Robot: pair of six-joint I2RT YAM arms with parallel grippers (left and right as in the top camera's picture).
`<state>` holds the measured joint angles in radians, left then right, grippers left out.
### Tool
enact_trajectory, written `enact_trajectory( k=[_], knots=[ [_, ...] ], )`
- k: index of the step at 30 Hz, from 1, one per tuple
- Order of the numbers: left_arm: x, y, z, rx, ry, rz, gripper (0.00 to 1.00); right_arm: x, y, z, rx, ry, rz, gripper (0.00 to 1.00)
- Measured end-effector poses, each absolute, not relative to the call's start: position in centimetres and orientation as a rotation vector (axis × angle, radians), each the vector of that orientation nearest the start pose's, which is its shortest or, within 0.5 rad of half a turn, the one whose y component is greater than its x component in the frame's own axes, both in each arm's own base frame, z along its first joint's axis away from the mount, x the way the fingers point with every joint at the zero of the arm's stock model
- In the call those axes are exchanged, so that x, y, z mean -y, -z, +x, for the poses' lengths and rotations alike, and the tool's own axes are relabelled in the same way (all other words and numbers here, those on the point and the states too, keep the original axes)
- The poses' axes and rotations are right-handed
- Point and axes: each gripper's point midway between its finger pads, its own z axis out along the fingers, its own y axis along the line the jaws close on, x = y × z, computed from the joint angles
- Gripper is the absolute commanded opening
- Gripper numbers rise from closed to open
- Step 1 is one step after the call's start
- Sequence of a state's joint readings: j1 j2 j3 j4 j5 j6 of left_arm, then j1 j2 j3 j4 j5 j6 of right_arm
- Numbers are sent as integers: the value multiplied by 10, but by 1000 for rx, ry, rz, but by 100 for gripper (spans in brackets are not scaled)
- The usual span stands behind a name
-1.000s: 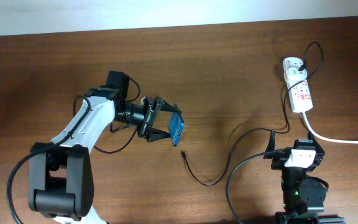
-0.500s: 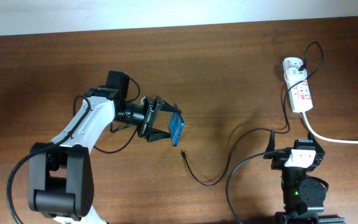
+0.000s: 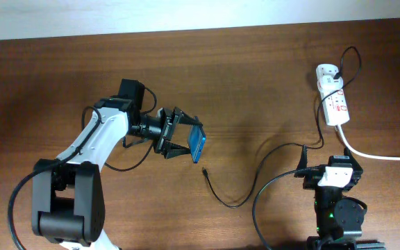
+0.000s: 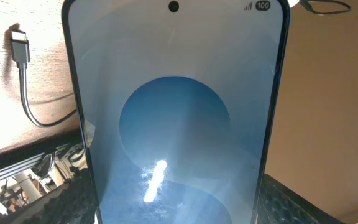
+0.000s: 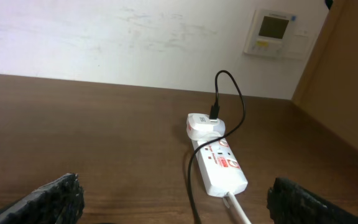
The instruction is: Plug charger to phone and switch on socket
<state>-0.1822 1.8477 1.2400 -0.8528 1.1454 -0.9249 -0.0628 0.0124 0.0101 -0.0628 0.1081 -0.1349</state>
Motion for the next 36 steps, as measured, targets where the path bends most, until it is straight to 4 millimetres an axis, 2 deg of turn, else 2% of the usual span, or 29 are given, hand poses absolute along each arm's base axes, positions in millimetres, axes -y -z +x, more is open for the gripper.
enact_trajectory(
  k=[36],
  knots=[
    [216, -133, 309, -2974, 1817, -1038, 56, 34, -160, 244, -1641, 240, 24, 99]
  ],
)
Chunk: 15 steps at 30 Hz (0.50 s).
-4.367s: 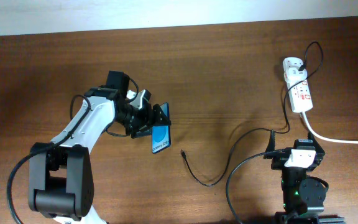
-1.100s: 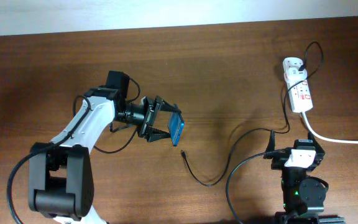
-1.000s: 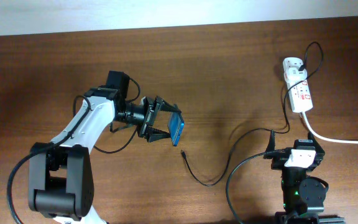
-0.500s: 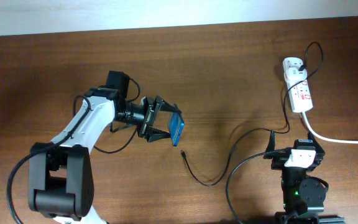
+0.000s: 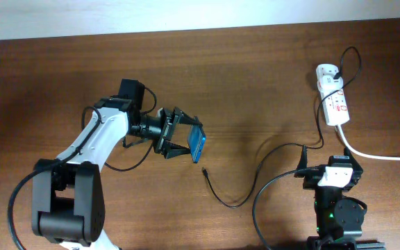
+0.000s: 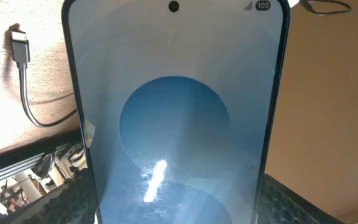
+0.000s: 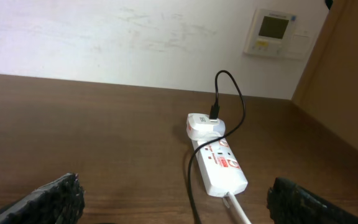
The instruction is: Plug charger to phone and switch on socket
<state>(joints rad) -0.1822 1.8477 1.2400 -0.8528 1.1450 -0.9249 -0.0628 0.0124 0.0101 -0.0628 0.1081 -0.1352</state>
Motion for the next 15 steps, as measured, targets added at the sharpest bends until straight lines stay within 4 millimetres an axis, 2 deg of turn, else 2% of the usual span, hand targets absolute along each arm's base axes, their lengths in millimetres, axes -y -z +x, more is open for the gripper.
enact_trajectory(
  k=[15],
  knots=[
    [216, -133, 309, -2974, 1817, -1038, 56, 34, -160, 244, -1641, 240, 24, 99]
  ],
)
